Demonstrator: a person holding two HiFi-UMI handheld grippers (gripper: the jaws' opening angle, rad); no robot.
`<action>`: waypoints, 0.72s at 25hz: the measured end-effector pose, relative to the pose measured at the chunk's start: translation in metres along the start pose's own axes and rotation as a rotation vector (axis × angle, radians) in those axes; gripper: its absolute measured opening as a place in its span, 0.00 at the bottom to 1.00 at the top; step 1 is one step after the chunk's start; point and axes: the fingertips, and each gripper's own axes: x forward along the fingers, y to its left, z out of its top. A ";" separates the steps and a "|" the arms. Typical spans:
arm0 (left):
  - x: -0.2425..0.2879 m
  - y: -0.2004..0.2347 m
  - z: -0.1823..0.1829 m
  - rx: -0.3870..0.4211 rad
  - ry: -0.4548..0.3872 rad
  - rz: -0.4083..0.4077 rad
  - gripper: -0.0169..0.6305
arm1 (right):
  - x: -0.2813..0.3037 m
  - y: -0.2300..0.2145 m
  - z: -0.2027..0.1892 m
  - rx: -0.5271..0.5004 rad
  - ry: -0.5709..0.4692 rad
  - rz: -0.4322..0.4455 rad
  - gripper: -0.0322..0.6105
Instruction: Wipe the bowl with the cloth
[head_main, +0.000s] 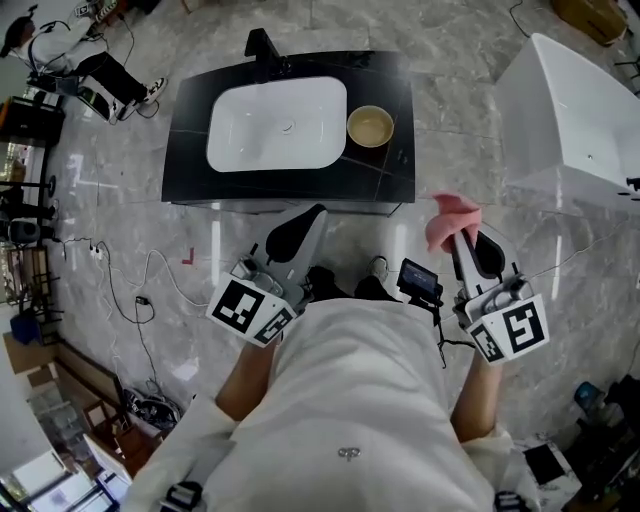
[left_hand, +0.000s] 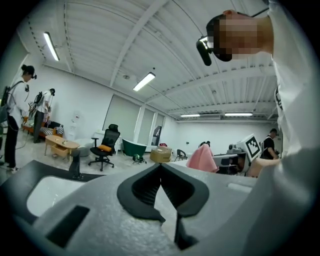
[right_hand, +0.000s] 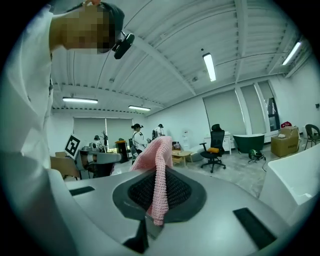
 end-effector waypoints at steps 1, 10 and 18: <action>-0.002 -0.004 0.000 0.012 -0.003 -0.006 0.05 | -0.002 0.006 0.000 -0.008 -0.006 0.007 0.07; -0.017 -0.013 0.003 0.041 0.006 -0.047 0.05 | -0.005 0.028 0.024 -0.058 -0.054 0.006 0.07; -0.010 -0.012 -0.003 0.011 0.019 -0.046 0.05 | -0.006 0.020 0.021 -0.030 -0.036 -0.005 0.07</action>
